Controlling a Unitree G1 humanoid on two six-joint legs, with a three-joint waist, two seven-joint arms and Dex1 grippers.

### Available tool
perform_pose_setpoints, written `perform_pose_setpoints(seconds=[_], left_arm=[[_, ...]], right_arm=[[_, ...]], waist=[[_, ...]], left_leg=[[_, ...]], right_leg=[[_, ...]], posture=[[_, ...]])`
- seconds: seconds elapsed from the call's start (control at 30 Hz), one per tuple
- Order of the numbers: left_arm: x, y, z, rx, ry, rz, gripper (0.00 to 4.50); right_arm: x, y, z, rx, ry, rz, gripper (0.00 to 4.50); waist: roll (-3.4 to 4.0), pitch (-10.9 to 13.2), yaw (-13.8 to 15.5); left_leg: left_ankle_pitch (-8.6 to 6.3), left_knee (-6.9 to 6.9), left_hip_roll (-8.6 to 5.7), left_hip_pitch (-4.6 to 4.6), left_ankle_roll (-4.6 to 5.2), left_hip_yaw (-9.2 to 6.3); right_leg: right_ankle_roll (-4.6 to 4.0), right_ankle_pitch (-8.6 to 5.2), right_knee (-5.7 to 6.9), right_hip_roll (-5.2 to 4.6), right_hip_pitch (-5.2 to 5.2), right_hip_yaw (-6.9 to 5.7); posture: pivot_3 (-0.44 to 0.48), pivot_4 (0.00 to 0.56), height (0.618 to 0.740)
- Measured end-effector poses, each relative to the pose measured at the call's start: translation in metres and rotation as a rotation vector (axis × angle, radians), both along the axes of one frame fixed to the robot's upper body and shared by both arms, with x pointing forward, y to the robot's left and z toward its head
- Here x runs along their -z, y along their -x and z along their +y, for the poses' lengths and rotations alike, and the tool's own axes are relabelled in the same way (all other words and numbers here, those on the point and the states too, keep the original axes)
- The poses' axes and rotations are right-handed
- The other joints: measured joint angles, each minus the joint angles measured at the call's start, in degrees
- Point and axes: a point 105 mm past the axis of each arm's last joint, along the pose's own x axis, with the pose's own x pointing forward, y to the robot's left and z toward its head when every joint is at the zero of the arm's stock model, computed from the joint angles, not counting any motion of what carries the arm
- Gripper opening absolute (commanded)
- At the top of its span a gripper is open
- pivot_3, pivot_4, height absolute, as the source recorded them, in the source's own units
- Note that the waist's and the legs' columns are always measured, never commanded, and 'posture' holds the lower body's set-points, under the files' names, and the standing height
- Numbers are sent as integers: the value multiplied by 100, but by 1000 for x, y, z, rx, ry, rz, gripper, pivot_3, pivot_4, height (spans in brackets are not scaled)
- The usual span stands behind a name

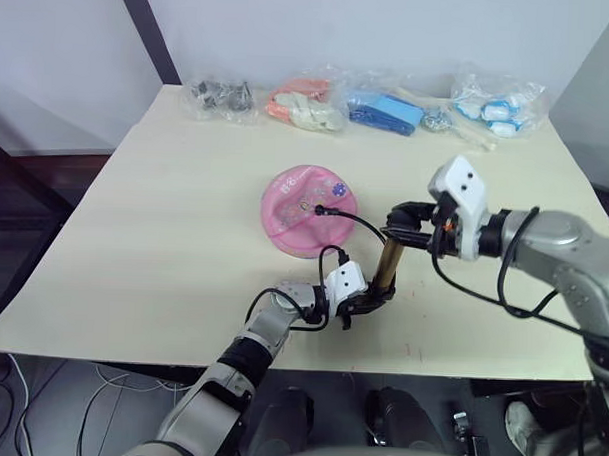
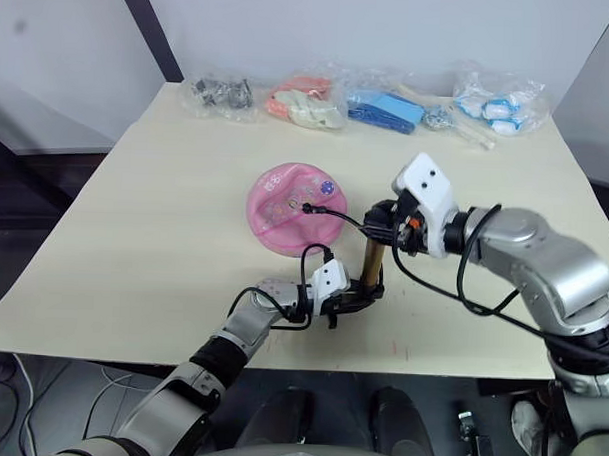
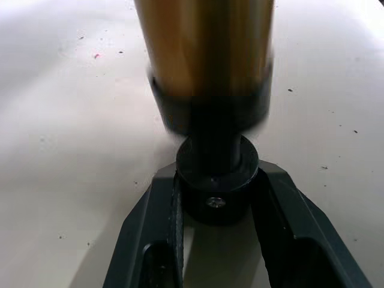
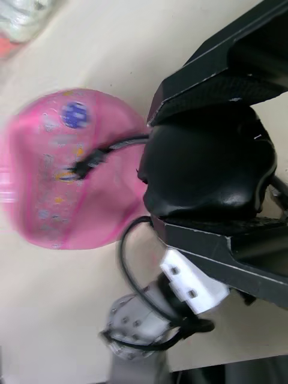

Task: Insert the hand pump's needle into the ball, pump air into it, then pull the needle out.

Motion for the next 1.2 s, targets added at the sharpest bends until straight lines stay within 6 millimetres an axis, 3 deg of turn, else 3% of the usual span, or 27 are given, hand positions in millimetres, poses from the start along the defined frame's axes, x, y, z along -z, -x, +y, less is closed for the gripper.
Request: perform_pose_setpoints(seconds=[0.17, 0.37, 0.43, 0.5, 0.57, 0.63, 0.77, 0.97, 1.2], left_arm=[[1, 0, 0, 4, 1, -2, 1093], [1, 1, 0, 5, 0, -2, 1093], [1, 1, 1, 6, -1, -2, 1093], [1, 2, 2, 6, -4, -3, 1093], [2, 2, 3, 4, -6, -2, 1093], [4, 2, 4, -1, -11, 6, 1093], [6, 2, 7, -11, -23, 19, 1093], [10, 2, 13, -36, -44, 37, 1093], [6, 2, 11, -18, -31, 20, 1093]], right_arm=[[-45, 4, 5, -48, -8, -91, 1678], [-45, 6, 6, -54, 1, -80, 1678], [-37, 8, 8, -61, 10, -81, 1678], [-14, 11, 12, -66, 16, -57, 1677], [-4, 10, 13, -59, 10, -43, 1671], [27, 8, 14, -46, 36, -27, 1671], [67, 6, 16, -27, 42, 2, 1671], [77, 6, 22, -53, 21, -49, 1670], [52, -1, 10, -36, 17, 20, 1670]], waist=[[3, 7, 4], [4, 6, -3], [-1, 3, -5], [-4, -3, -12], [-6, -8, -22], [-27, -42, -27], [-42, -81, -66], [-74, -115, -153], [-25, -56, -126]], left_leg=[[0, -1, -3, 0, 1, 1], [0, 0, -2, 2, 1, 3], [0, 0, -1, 3, 1, 3], [0, -2, 1, 6, 1, 4], [0, -3, 2, 9, 1, 6], [0, -3, 6, 18, 1, 11], [-1, -4, 13, 52, 1, 12], [-7, -36, 33, 175, 3, -5], [-7, -40, 36, 138, 1, -4]], right_leg=[[3, 0, -1, 1, 1, -11], [3, 1, 1, 0, 1, -3], [3, 0, 1, 2, 3, -5], [3, 0, 2, 6, 4, -1], [3, 0, 4, 8, 5, 2], [7, -6, 4, 16, 12, -2], [19, -19, 1, 24, 47, -4], [-19, -53, -8, 30, 151, -7], [-3, -42, -7, 38, 116, -15]], posture=[[0, 150, 740], [0, 150, 740], [0, 150, 740], [0, 150, 740], [0, 150, 740], [0, 150, 740], [0, 150, 740], [0, 150, 740], [0, 150, 740]])
